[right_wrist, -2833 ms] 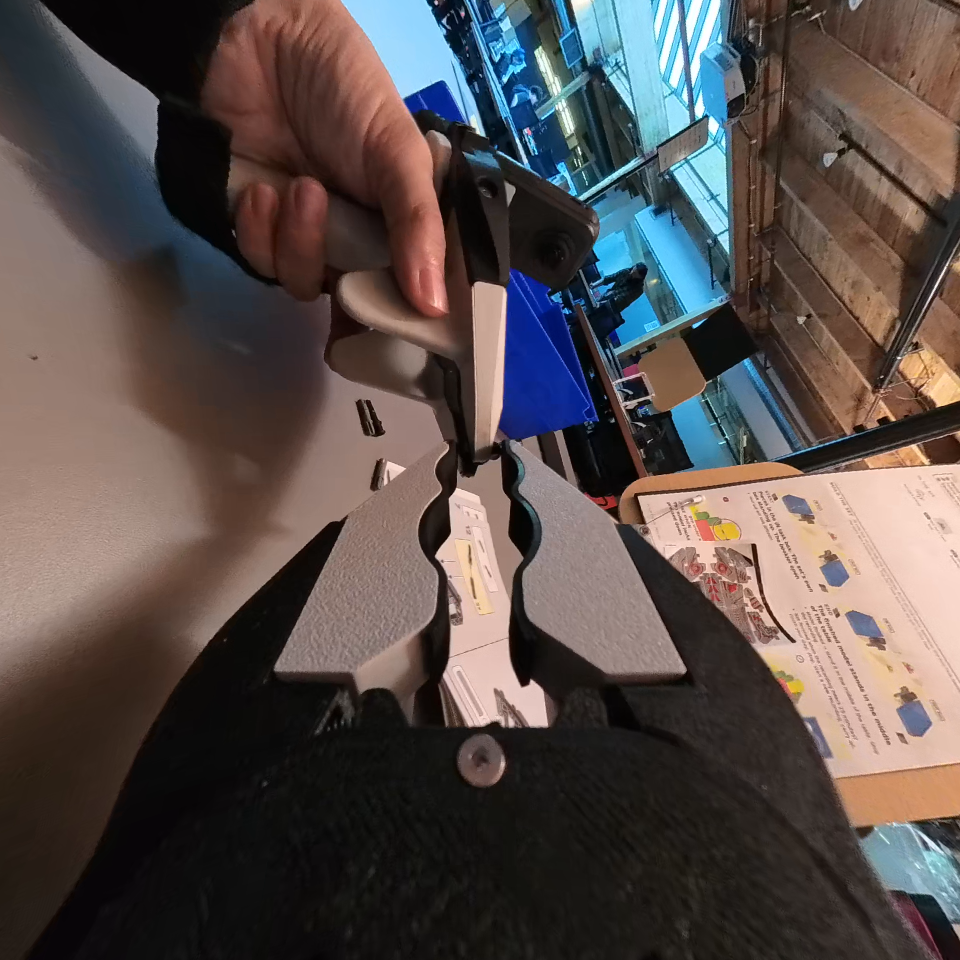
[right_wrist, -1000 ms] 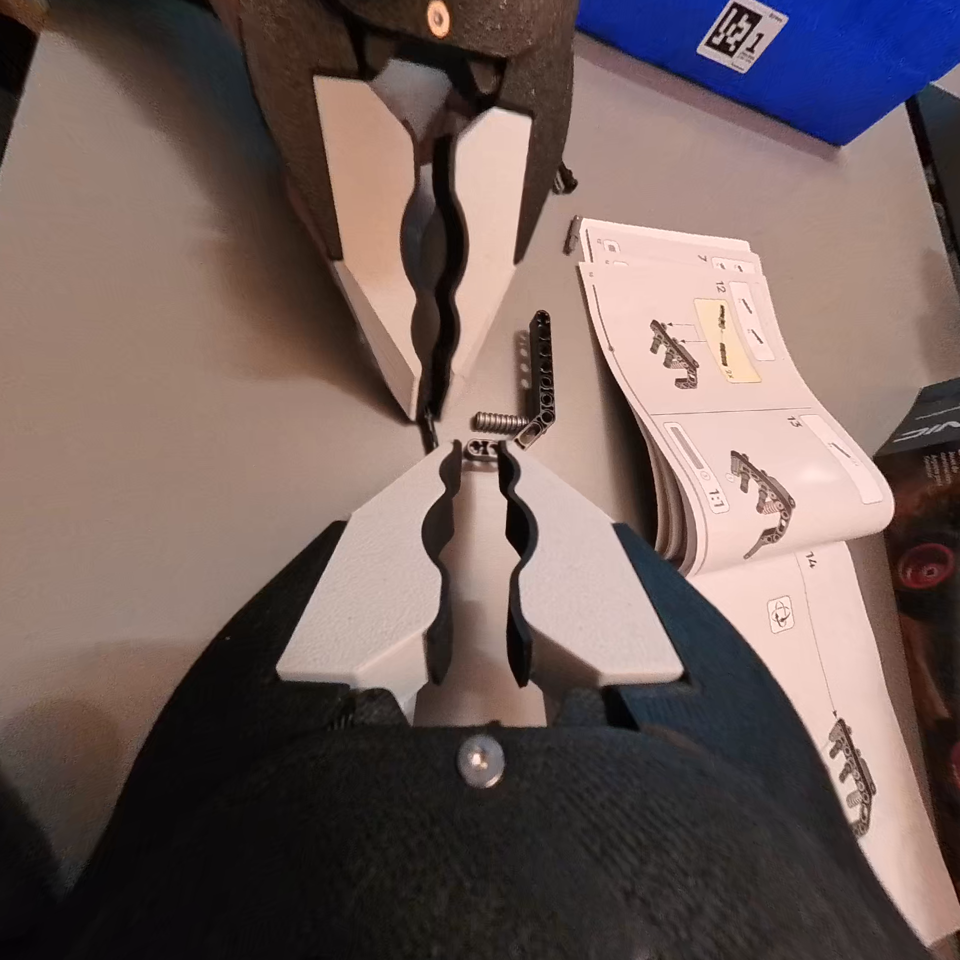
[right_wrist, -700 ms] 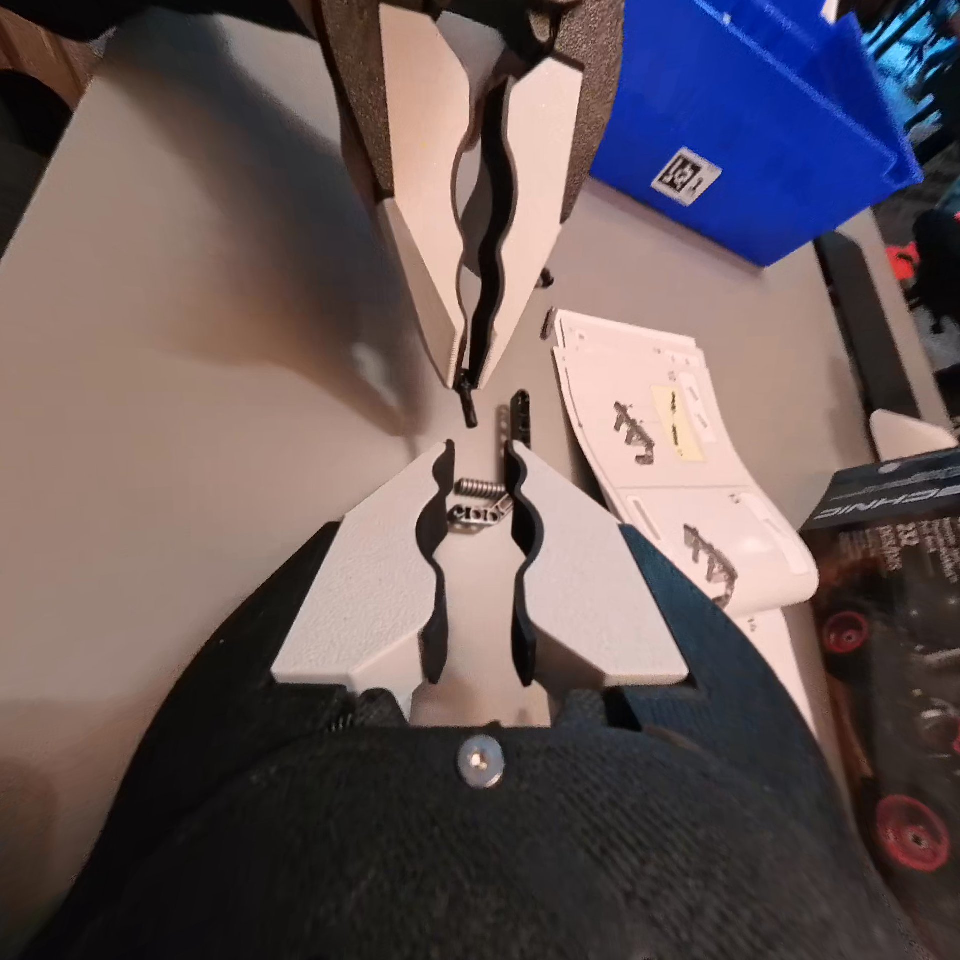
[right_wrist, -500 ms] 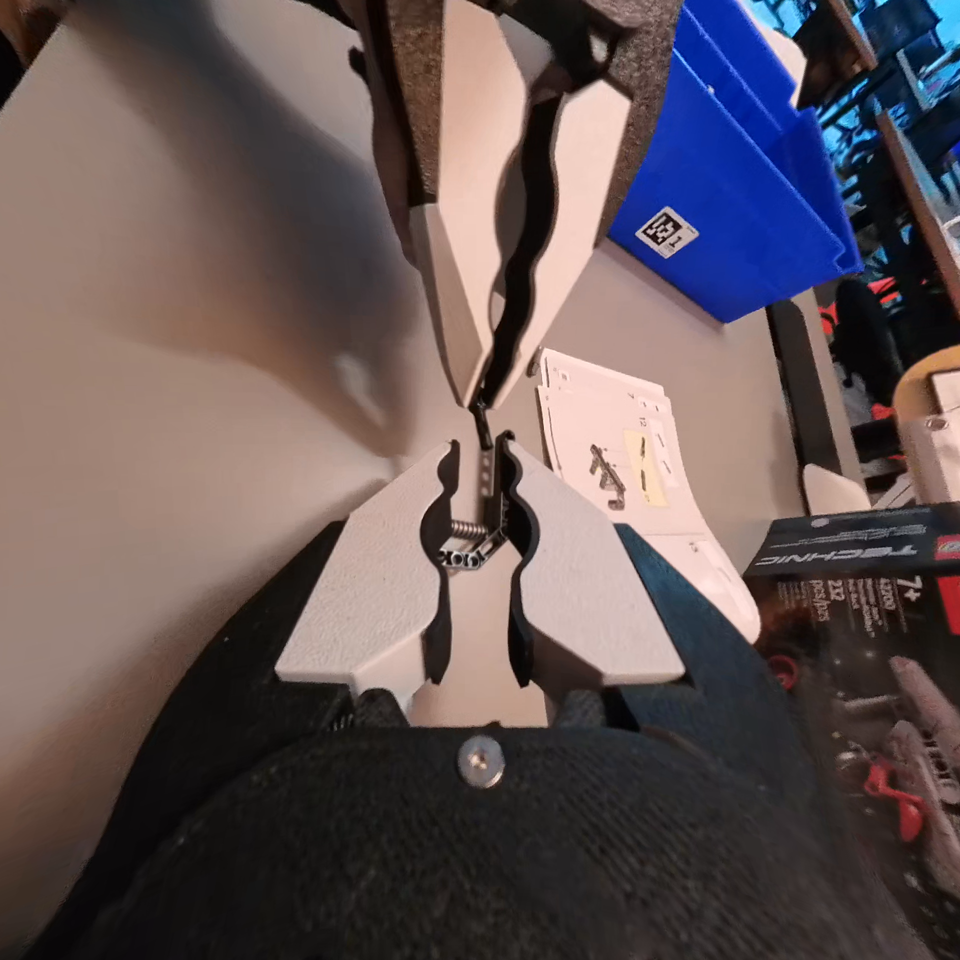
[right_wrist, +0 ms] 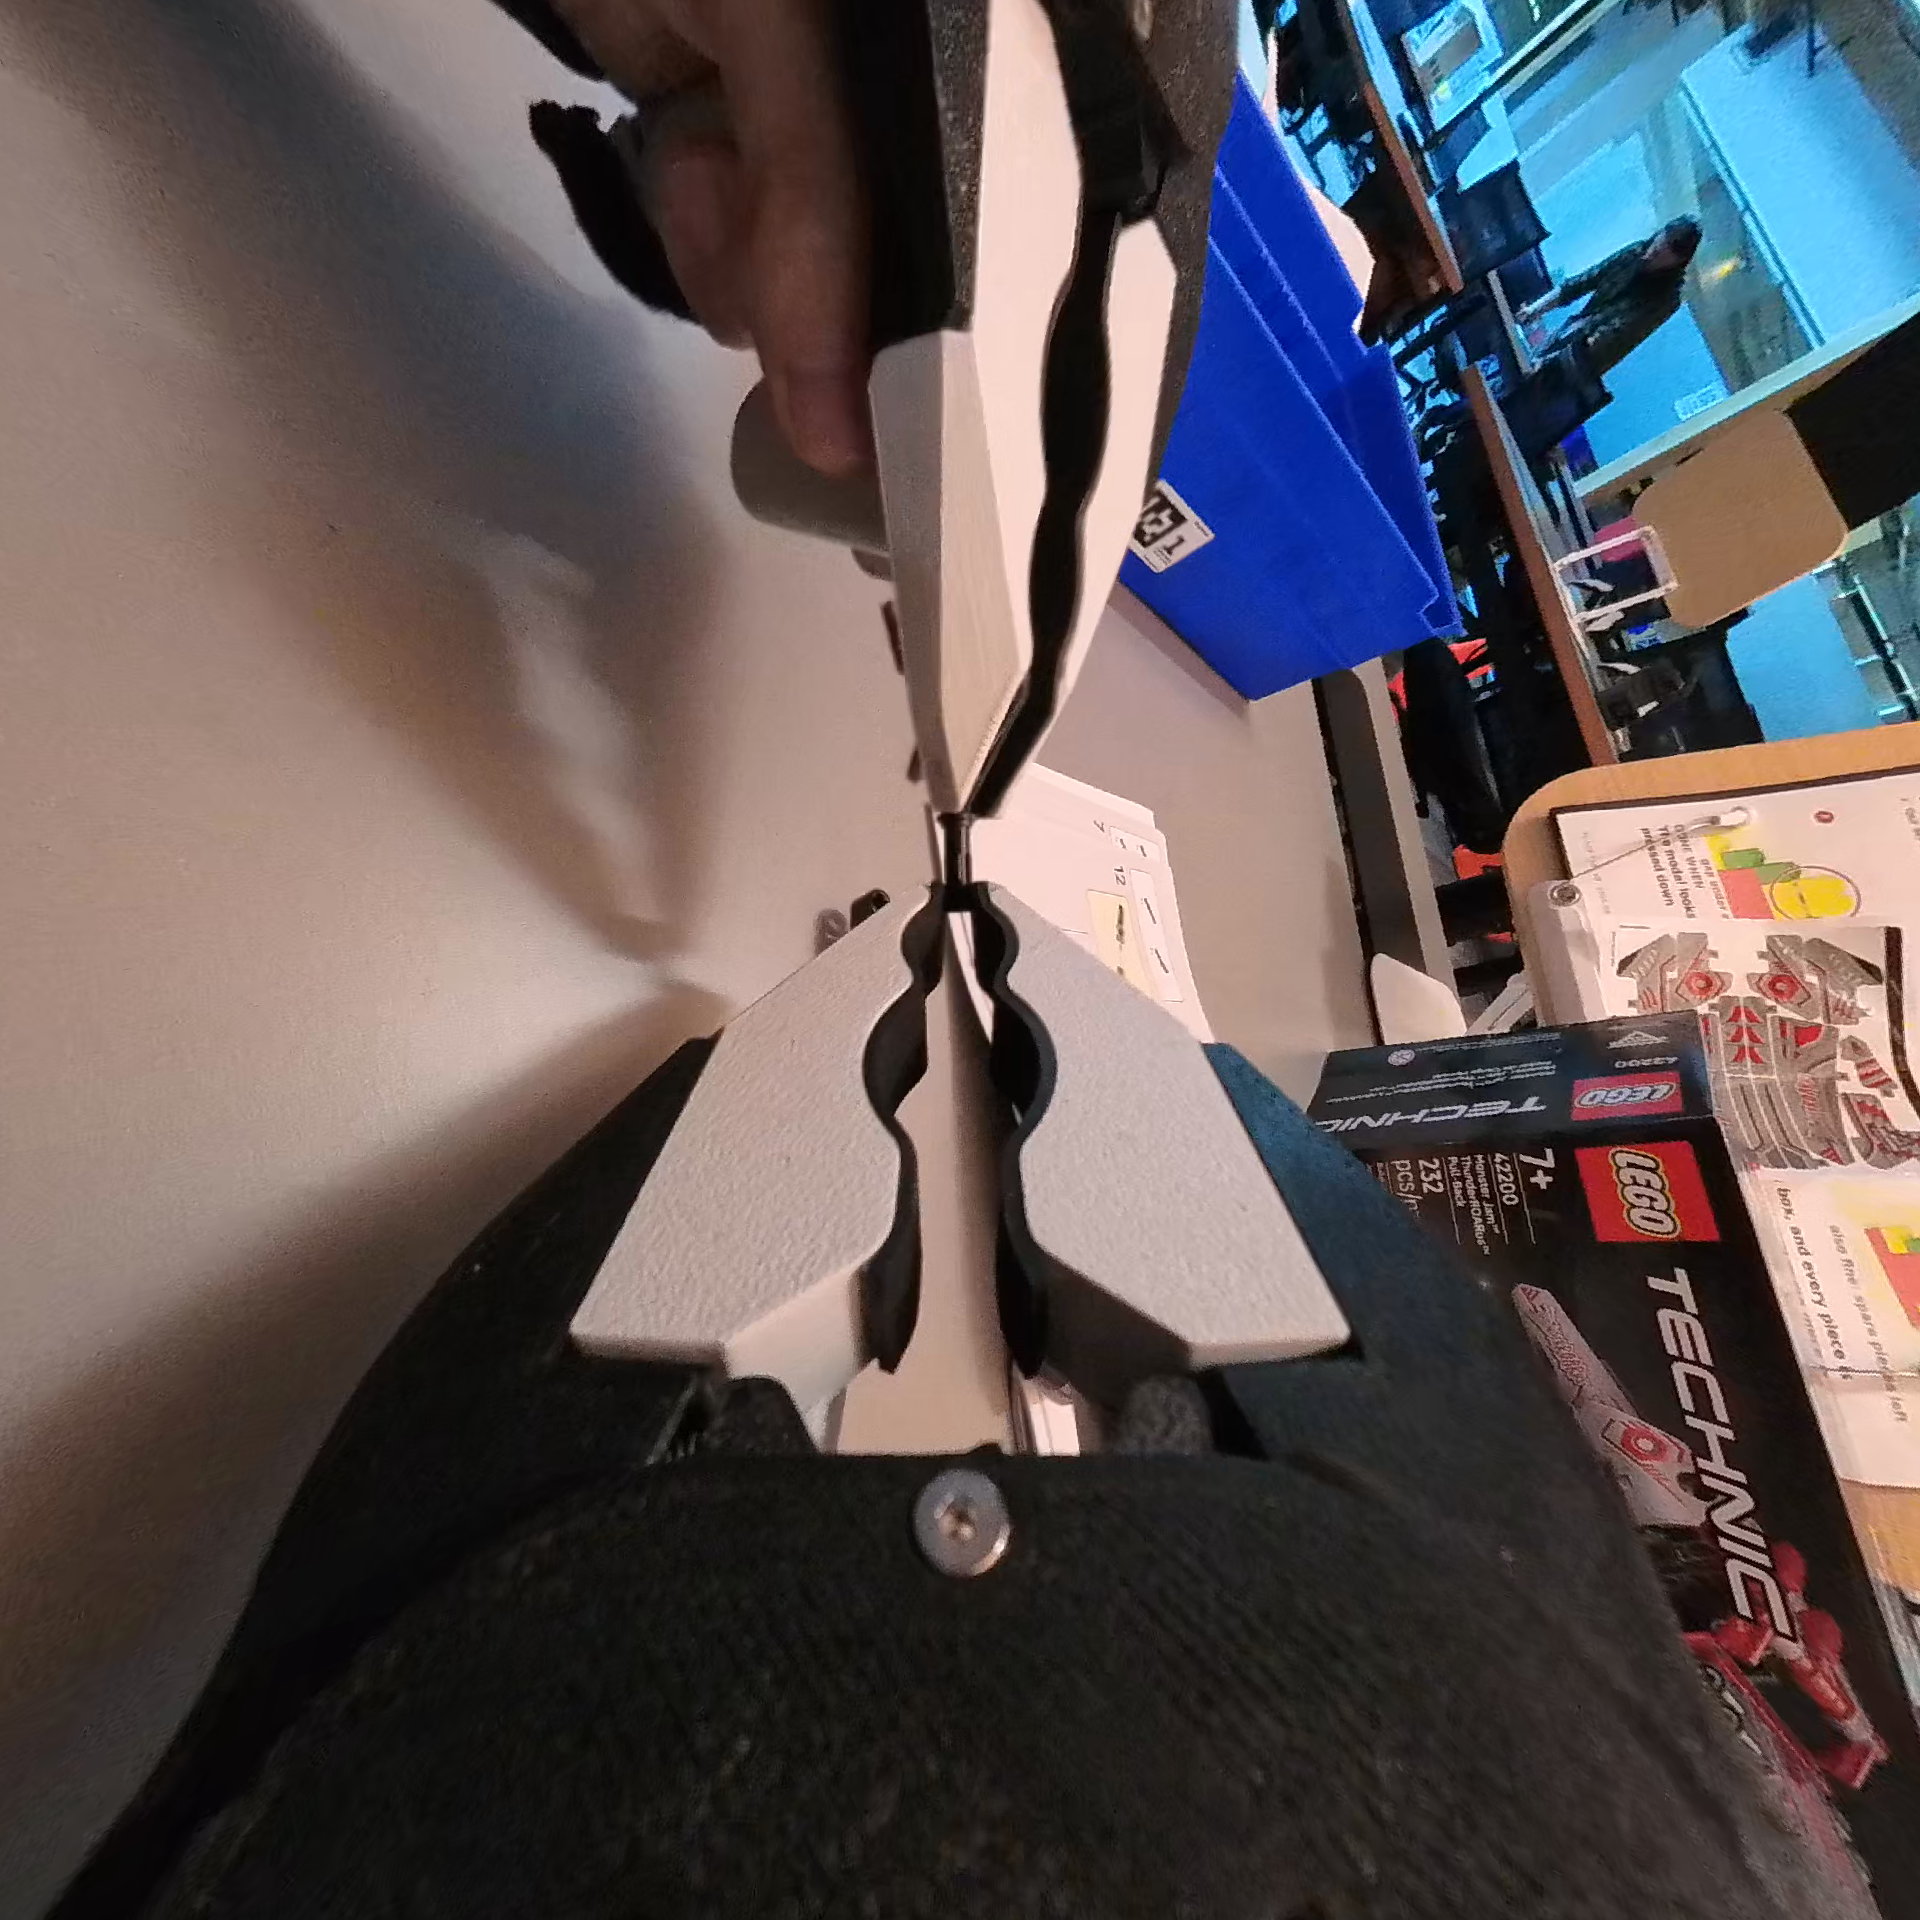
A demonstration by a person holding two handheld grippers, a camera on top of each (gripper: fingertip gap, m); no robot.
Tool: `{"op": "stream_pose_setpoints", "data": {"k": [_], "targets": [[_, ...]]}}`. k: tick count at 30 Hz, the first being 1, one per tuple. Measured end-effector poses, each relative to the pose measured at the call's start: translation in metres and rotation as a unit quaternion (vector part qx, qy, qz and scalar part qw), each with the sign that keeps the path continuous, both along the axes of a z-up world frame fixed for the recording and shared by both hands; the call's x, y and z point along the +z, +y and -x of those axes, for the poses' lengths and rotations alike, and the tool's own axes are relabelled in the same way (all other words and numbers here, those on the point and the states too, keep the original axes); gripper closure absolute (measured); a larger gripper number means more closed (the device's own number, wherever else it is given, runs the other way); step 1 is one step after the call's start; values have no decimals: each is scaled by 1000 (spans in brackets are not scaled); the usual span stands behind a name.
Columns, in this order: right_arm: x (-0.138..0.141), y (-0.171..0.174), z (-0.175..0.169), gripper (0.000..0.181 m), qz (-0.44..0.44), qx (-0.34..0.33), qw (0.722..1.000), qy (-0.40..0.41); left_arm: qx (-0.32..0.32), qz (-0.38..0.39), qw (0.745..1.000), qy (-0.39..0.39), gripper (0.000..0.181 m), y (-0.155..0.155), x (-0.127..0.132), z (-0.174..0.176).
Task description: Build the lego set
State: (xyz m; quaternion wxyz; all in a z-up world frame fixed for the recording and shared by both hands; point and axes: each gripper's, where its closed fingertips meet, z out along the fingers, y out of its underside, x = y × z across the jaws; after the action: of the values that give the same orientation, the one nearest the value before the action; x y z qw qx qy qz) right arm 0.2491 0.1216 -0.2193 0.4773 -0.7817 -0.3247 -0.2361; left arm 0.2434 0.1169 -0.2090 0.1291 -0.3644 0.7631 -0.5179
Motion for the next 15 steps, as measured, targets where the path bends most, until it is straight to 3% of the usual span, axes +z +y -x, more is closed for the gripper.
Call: {"op": "stream_pose_setpoints", "data": {"k": [11, 15], "targets": [[6, 4, -4, 179, -20, -13, 1000, 9, -3, 47, 998, -47, 178, 3, 12, -5], [15, 7, -5, 180, -49, -22, 997, 54, 0, 70, 994, -81, 177, 4, 22, -7]]}}
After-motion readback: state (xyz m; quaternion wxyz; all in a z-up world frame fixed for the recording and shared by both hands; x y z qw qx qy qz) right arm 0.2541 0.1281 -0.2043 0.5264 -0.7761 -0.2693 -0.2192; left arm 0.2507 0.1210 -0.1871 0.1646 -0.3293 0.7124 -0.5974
